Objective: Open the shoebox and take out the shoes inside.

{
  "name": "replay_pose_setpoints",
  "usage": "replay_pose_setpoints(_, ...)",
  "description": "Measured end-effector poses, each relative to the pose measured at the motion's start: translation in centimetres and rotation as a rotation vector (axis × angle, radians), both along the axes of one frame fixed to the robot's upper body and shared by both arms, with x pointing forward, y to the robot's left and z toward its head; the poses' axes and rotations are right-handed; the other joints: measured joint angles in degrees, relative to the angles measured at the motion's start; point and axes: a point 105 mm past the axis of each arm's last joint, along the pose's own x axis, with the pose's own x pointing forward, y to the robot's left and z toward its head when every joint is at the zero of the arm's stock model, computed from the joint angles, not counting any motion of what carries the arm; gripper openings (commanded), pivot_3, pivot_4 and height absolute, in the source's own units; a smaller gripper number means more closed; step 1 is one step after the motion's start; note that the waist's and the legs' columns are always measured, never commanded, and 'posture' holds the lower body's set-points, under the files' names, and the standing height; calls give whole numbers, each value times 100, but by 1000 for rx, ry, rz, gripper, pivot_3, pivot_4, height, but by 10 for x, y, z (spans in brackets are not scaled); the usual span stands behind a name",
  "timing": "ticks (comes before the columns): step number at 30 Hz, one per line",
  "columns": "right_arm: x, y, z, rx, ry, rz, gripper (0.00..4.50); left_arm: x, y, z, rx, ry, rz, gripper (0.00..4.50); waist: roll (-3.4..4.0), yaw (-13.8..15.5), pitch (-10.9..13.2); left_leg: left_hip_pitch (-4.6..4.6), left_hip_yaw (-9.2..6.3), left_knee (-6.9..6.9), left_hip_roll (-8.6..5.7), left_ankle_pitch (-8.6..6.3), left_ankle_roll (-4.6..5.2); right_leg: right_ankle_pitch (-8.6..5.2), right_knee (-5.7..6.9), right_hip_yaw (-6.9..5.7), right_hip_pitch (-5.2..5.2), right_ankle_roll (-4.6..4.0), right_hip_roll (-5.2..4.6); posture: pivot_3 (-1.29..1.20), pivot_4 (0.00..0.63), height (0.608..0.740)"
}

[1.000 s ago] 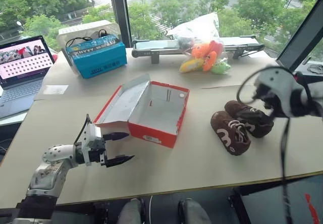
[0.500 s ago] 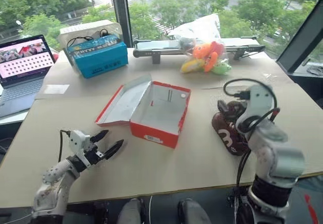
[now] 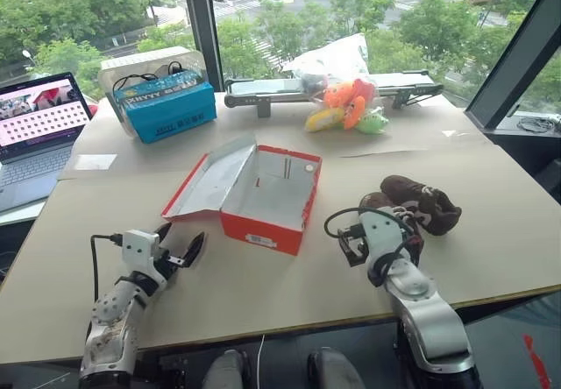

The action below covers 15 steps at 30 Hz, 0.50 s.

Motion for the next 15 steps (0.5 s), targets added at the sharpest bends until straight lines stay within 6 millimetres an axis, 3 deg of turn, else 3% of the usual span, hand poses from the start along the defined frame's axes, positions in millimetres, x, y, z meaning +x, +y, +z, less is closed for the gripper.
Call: replay_pose_setpoints(15,11,-16,-9,166,2,-103,4453,5,-1,0,-67,21,105,4500,-40,25,-53,-1,-3,-22,0,-1,-1,0,-41,-19,5,0,-23,0,150,740)
